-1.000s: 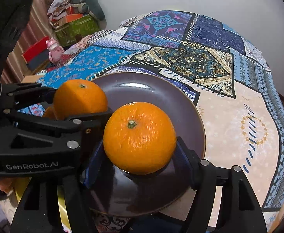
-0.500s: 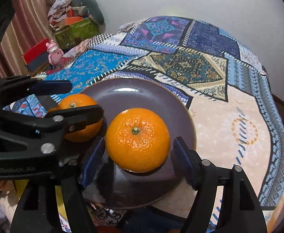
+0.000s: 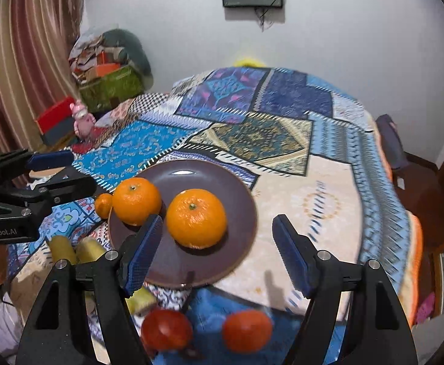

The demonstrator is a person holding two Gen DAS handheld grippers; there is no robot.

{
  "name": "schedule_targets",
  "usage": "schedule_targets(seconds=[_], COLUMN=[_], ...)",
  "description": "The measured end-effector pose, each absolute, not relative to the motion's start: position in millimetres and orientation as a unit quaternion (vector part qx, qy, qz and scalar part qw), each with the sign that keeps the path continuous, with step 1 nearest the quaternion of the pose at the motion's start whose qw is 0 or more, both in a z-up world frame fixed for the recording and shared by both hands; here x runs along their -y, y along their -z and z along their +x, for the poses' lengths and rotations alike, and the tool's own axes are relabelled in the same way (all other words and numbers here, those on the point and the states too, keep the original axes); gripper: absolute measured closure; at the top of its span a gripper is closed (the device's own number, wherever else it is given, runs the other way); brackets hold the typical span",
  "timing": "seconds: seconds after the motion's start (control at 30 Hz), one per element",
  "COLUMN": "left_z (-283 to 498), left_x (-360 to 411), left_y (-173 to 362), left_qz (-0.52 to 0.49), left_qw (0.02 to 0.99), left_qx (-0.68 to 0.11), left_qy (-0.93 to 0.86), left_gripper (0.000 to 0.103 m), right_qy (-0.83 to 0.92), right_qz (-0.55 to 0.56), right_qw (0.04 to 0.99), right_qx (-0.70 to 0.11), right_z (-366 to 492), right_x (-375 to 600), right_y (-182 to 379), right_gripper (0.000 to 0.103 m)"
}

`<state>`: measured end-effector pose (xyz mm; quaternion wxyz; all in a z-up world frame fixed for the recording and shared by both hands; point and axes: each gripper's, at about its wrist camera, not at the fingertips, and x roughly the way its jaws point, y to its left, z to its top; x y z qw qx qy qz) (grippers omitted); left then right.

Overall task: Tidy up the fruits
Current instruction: 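Grasp a red tomato with the left gripper while the right gripper grasps another tomato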

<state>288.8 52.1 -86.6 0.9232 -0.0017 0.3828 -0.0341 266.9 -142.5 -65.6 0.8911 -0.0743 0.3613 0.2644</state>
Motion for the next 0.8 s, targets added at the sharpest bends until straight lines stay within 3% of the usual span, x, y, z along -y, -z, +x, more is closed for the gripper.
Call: schedule_targets(seconds=[0.6,0.8], left_z=[248.0,250.4], left_x=[11.6,35.5], left_y=[127.9,140.6], left_qz=[-0.026,-0.022], left_qw=[0.904,0.895], left_qx=[-0.412,-0.424], left_qy=[0.110,0.135], left_gripper=[0.027,0.036], right_qy=[-0.233,-0.233], right_qz=[-0.064,-0.045], right_qw=[0.896,0.889], right_qx=[-0.374,-0.391], right_z=[214.7,210.0], right_x=[196.6,207.1], right_y=[86.5,100.2], right_gripper=[0.030,0.031])
